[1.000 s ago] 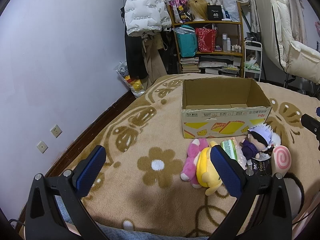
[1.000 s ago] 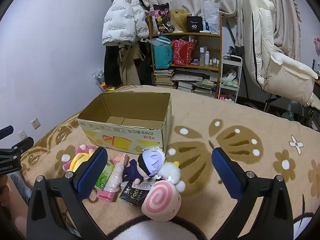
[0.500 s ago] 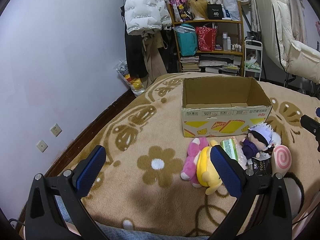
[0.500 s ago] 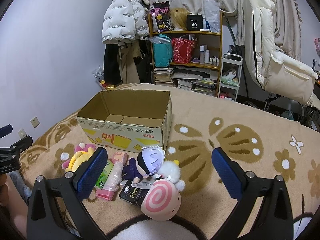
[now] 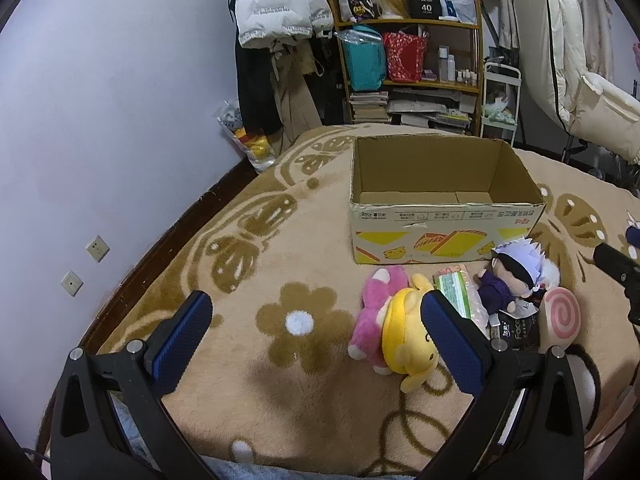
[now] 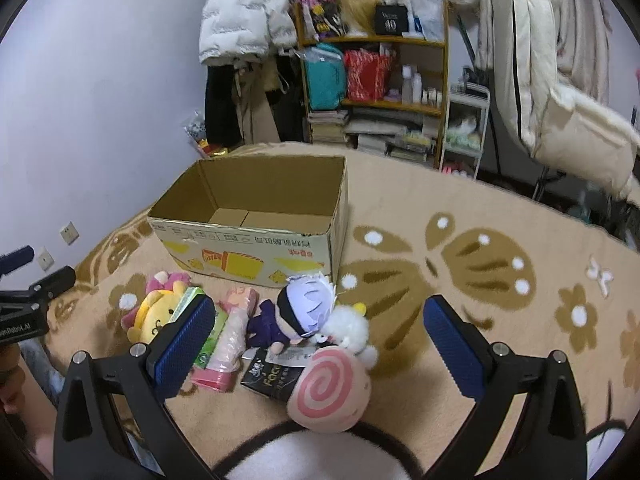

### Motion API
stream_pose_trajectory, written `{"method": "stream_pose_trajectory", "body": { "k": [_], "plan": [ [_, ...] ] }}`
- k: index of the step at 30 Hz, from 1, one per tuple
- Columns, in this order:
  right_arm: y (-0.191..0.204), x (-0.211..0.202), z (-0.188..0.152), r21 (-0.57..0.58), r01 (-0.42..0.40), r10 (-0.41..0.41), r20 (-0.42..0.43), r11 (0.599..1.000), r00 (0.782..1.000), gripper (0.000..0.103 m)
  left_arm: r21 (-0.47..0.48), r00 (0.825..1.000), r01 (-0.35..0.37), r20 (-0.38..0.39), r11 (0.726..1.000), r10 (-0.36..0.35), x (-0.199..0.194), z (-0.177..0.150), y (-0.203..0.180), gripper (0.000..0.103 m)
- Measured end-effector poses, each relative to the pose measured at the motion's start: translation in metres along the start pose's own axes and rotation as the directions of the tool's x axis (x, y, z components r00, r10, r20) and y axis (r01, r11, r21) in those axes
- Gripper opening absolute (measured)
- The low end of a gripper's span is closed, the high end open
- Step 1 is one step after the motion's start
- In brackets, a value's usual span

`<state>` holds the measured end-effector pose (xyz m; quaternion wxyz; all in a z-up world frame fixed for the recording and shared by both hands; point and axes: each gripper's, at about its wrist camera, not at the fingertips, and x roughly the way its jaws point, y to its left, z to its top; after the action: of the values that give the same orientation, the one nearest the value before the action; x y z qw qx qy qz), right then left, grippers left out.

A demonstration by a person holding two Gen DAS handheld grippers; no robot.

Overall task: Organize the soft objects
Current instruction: 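Grasp the purple-haired doll with the right gripper while the left grasps the pink plush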

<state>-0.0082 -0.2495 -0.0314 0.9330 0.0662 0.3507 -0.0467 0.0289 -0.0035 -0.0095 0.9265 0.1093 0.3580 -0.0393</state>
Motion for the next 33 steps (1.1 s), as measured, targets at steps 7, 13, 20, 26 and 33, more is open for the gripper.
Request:
{"method": "stream_pose_trajectory", "body": {
  "k": [7, 13, 20, 26, 33],
  "plan": [
    [0.002, 0.015, 0.008, -0.014, 0.009, -0.009, -0.015, 1.000, 1.000, 0.103, -0.012, 1.000, -0.029, -0.010, 1.000, 0.029, 0.007, 0.021, 0.002, 0.103],
    [0.010, 0.040, 0.017, -0.043, 0.005, -0.007, -0.047, 0.999, 0.999, 0.103, -0.016, 0.999, -0.010, -0.053, 1.000, 0.009, 0.028, 0.045, 0.003, 0.103],
    [0.012, 0.078, 0.017, -0.053, 0.001, -0.006, -0.103, 0.999, 0.995, 0.103, -0.004, 0.993, 0.004, -0.122, 1.000, -0.005, 0.064, 0.062, 0.001, 0.103],
    [0.009, 0.107, 0.014, -0.036, -0.004, -0.002, -0.152, 0.999, 0.988, 0.103, -0.006, 0.987, 0.019, -0.158, 1.000, -0.020, 0.097, 0.053, -0.006, 0.103],
    [0.006, 0.129, 0.011, -0.029, -0.022, 0.016, -0.196, 0.999, 0.981, 0.103, -0.027, 0.970, 0.055, -0.238, 0.998, -0.060, 0.134, 0.041, -0.007, 0.103]
  ]
}}
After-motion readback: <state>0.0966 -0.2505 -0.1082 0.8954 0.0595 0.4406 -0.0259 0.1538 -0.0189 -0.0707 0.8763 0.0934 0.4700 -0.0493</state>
